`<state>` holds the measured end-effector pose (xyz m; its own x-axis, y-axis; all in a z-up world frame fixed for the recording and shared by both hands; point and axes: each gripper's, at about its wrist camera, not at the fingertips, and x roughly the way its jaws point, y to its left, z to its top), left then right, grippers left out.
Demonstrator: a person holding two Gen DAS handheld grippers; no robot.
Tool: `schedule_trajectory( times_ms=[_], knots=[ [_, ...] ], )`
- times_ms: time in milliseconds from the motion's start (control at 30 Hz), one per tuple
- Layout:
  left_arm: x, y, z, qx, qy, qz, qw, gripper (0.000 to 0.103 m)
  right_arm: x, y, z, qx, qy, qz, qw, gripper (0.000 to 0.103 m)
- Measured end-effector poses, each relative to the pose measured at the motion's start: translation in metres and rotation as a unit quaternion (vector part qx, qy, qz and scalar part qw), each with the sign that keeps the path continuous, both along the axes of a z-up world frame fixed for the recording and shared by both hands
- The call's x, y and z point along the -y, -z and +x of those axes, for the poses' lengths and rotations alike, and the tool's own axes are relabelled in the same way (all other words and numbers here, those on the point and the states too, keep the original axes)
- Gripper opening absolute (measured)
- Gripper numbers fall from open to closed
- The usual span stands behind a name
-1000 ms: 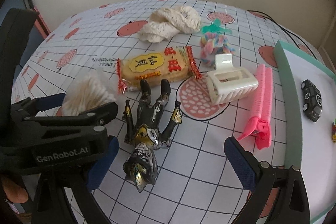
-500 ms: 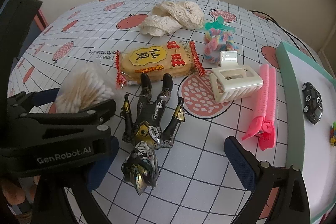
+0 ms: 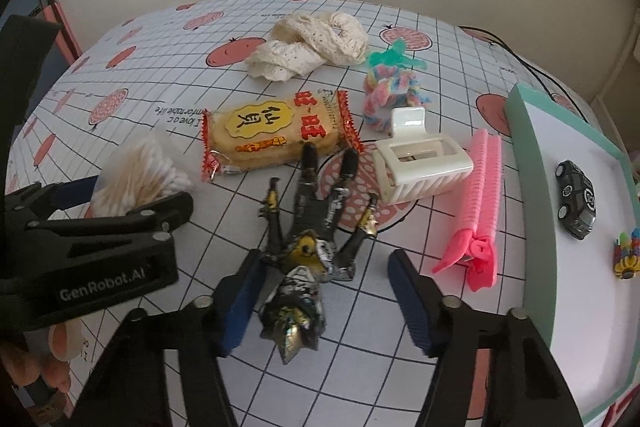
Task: Organize objects
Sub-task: 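Close left tool on the swab bag while right tool closes on the action figure, then lift the swab bag with left tool while right tool carries the figure over the tray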
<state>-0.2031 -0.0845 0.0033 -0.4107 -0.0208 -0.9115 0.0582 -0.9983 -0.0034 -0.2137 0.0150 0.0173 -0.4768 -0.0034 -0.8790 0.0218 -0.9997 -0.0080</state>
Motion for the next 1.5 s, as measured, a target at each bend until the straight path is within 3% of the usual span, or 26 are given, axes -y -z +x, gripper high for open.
schedule_trajectory(
  times_ms=[167, 233, 967, 1500],
  knots=[
    [0.001, -0.004, 0.002, -0.007, 0.001, -0.001, 1.0000, 0.074, -0.001, -0.001, 0.000, 0.000, 0.001, -0.001, 1.000, 0.052],
    [0.001, -0.005, 0.001, -0.006, 0.000, -0.001, 1.0000, 0.072, -0.002, -0.001, 0.000, 0.000, 0.002, -0.001, 1.000, 0.051],
    [0.000, -0.009, 0.000, -0.010, 0.001, -0.004, 0.9999, 0.071, -0.009, -0.007, 0.003, -0.012, 0.002, -0.024, 1.000, 0.047],
    [-0.005, -0.051, 0.004, -0.078, -0.030, -0.004, 0.9965, 0.071, -0.029, -0.050, 0.019, -0.079, -0.017, -0.034, 0.996, 0.046]
  ],
)
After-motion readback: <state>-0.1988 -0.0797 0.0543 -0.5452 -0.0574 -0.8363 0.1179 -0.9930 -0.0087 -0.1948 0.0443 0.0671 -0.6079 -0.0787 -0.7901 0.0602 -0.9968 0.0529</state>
